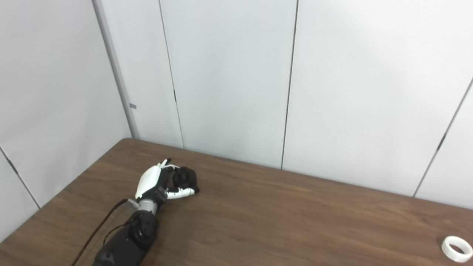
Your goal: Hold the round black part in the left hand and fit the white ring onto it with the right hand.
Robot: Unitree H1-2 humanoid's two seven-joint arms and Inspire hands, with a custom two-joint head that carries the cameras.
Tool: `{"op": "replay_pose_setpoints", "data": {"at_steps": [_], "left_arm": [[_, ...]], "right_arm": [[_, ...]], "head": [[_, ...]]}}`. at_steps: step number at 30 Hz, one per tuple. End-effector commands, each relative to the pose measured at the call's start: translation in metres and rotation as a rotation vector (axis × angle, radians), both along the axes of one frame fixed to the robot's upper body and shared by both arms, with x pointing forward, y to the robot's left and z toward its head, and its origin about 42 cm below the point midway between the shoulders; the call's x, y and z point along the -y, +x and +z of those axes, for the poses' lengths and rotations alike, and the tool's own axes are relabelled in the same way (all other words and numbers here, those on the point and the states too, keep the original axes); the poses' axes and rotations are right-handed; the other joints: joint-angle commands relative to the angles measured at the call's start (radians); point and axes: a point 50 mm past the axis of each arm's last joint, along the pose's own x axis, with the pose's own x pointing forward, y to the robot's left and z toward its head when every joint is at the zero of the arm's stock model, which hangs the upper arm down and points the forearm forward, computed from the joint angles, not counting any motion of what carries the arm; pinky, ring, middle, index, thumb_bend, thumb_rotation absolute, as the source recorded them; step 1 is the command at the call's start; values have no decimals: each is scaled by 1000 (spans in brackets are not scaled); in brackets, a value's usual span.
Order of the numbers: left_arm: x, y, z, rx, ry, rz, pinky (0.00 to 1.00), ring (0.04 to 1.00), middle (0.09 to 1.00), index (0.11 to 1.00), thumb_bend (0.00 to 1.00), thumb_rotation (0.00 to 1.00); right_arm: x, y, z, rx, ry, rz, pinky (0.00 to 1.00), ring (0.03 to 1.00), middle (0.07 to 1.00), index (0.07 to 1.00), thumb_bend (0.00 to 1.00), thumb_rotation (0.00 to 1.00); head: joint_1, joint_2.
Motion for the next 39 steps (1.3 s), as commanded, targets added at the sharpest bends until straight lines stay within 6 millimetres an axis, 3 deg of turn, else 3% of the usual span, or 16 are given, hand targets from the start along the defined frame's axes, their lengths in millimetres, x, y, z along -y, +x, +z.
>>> {"op": "replay_pose_setpoints", "data": {"at_steps": [1, 18, 25, 30, 39], "left_arm": [[-3, -15, -24, -43, -12, 11, 1000, 970, 892, 490, 539, 48], [5, -16, -27, -39, 4, -54, 1000, 961, 863, 480, 521, 41], [13, -24, -32, -40, 33, -156, 1000, 965, 864, 480, 521, 44], [29, -34, -39, -20, 62, -235, 1000, 956, 850, 479, 521, 44], [66, -48, -24, 44, 21, -340, 1000, 976, 858, 478, 521, 44]], "right_arm": [[7, 0, 10, 22, -25, 8, 928, 949, 956, 905, 725, 619], [5, -1, 10, 22, -10, 11, 928, 963, 970, 918, 757, 622], [-3, 1, 10, 21, -11, 7, 917, 969, 977, 926, 755, 622], [-9, 8, 10, 15, -19, 22, 932, 990, 996, 947, 754, 644], [-26, 40, 23, 28, -86, -13, 864, 985, 1000, 970, 835, 678]], "head": [[2, -1], [-3, 0], [-17, -2], [-14, -13], [-38, 8]]}}
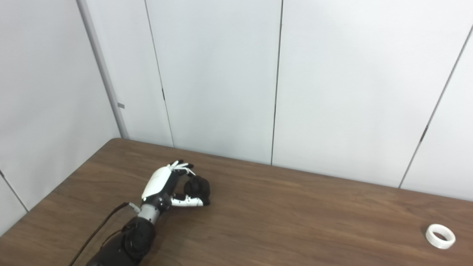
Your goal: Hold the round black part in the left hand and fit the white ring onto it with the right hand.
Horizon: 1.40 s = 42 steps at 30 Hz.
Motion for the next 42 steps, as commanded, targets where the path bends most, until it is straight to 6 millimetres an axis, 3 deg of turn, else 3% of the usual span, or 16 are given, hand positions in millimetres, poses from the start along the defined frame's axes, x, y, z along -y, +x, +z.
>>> {"op": "replay_pose_setpoints", "data": {"at_steps": [1, 10, 13, 16, 18, 20, 22, 24, 28, 31, 42], "left_arm": [[23, -21, -24, -59, -30, -29, 1000, 975, 860, 478, 521, 43], [47, -45, -12, -69, -13, -133, 1000, 975, 858, 478, 521, 43], [54, -50, -9, -64, 1, -176, 1000, 981, 858, 478, 521, 44], [63, -57, -7, -65, 19, -218, 1000, 984, 860, 479, 520, 44], [67, -62, -6, -63, 31, -246, 1000, 975, 852, 480, 520, 43], [70, -66, -6, -73, 38, -271, 1000, 979, 854, 480, 519, 43], [68, -69, -7, -84, 45, -287, 1000, 981, 855, 480, 519, 43], [69, -73, -8, -85, 64, -311, 1000, 980, 853, 480, 519, 43], [68, -78, -11, -88, 90, -349, 1000, 971, 846, 480, 519, 42], [67, -78, -13, -91, 134, -376, 1000, 964, 846, 480, 519, 42], [58, -81, -19, -95, 159, -444, 1000, 949, 828, 480, 520, 41]], "right_arm": [[-3, 17, 15, 58, -35, 12, 854, 989, 1000, 968, 859, 683], [4, 75, 40, 162, -182, -23, 805, 975, 989, 929, 917, 717], [4, 92, 49, 189, -249, -43, 762, 951, 973, 910, 866, 684], [1, 110, 71, 222, -306, -55, 829, 963, 970, 903, 811, 576], [-2, 120, 89, 227, -312, -55, 832, 975, 988, 915, 720, 371], [-4, 128, 103, 223, -334, -57, 830, 981, 998, 922, 690, 186], [-8, 136, 113, 215, -388, -64, 837, 981, 1000, 922, 694, 129], [-9, 149, 122, 208, -472, -74, 843, 967, 994, 908, 749, 139], [-7, 178, 132, 191, -587, -60, 816, 969, 983, 886, 897, 317], [-4, 195, 136, 156, -645, -61, 790, 985, 996, 892, 968, 375], [-1, 250, 139, 32, -828, -65, 896, 1000, 1000, 868, 979, 353]], "head": [[-7, -1], [-99, -9], [-153, -5], [-216, 5], [-252, 10], [-283, 10], [-345, 10], [-384, 13], [-435, 20], [-459, 22], [-585, 11]]}}
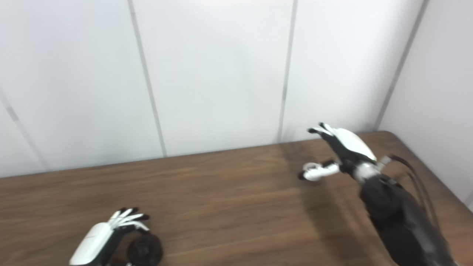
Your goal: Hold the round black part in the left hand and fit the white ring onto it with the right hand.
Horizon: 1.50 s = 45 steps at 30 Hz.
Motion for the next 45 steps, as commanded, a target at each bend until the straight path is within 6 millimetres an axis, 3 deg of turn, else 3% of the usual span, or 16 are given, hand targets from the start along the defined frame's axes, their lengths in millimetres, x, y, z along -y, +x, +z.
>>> {"op": "replay_pose_setpoints", "data": {"at_steps": [1, 5, 20, 31, 45], "left_arm": [[-10, -15, -18, -64, 25, 0, 1000, 946, 827, 480, 519, 41], [-8, -18, -18, -55, 15, -17, 1000, 944, 826, 480, 519, 41], [-12, -23, -18, -61, 24, -10, 1000, 943, 825, 481, 519, 39], [-14, -29, -17, -61, 22, -13, 1000, 947, 828, 481, 519, 39], [-13, -41, -8, -54, 3, -16, 1000, 944, 823, 481, 518, 39]], "right_arm": [[2, 13, 27, 44, -42, -4, 919, 1000, 1000, 859, 986, 356], [1, 21, 21, -44, -97, -11, 986, 1000, 1000, 851, 992, 359], [5, 43, 5, -219, -308, -23, 1000, 1000, 1000, 829, 1000, 266], [18, 39, 2, -260, -321, -55, 1000, 1000, 1000, 833, 952, 232], [21, 44, -1, -353, -313, -46, 1000, 1000, 1000, 784, 884, 294]], "head": [[1, 0], [-25, -11], [-33, -14], [-35, -9], [-37, 12]]}}
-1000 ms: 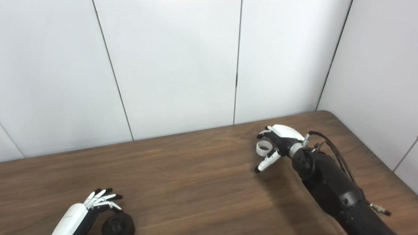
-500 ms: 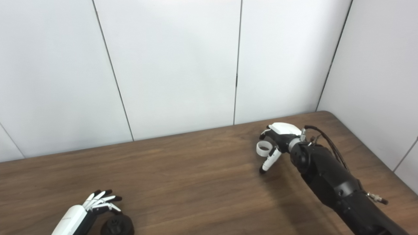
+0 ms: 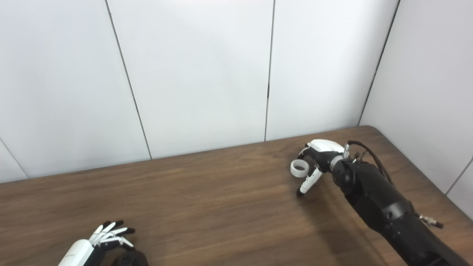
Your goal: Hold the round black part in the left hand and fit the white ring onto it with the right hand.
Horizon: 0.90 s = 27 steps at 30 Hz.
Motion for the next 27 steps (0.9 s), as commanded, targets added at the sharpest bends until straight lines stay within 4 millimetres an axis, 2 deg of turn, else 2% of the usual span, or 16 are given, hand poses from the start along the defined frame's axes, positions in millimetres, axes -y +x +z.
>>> {"op": "replay_pose_setpoints", "data": {"at_steps": [1, 5, 13, 18, 21, 22, 23, 27], "left_arm": [[-5, -11, -9, -41, 11, 9, 1000, 944, 823, 481, 518, 39], [-6, -13, -7, -41, 8, 10, 1000, 941, 822, 481, 518, 39], [-3, -15, -5, -39, 8, 12, 1000, 941, 823, 481, 518, 39], [-2, -15, -4, -41, 6, 12, 1000, 942, 824, 481, 518, 39], [-2, -15, -4, -41, 3, 13, 1000, 945, 825, 481, 518, 39], [-2, -15, -4, -41, 2, 14, 1000, 946, 825, 481, 518, 39], [-2, -15, -4, -39, 2, 14, 1000, 946, 825, 481, 518, 39], [-3, -16, -4, -39, -1, 14, 1000, 944, 824, 481, 518, 39]], "right_arm": [[12, 4, 17, 6, -39, -14, 1000, 1000, 1000, 784, 884, 292], [12, 5, 15, -5, -47, -3, 1000, 1000, 1000, 749, 861, 294], [12, 2, 10, 5, -16, -10, 1000, 1000, 1000, 557, 825, 226], [12, 0, 8, 34, -47, 8, 1000, 1000, 1000, 578, 789, 219], [13, 0, 8, 49, -54, 14, 1000, 1000, 1000, 560, 761, 189], [12, 0, 8, 50, -56, 15, 1000, 1000, 1000, 518, 618, 163], [12, 0, 8, 51, -56, 16, 1000, 1000, 1000, 504, 569, 154], [12, 1, 9, 52, -55, 19, 1000, 1000, 1000, 488, 520, 143]], "head": [[-1, 2], [-1, 8], [1, 10], [4, 10], [4, 10], [4, 10], [5, 9], [4, 12]]}}
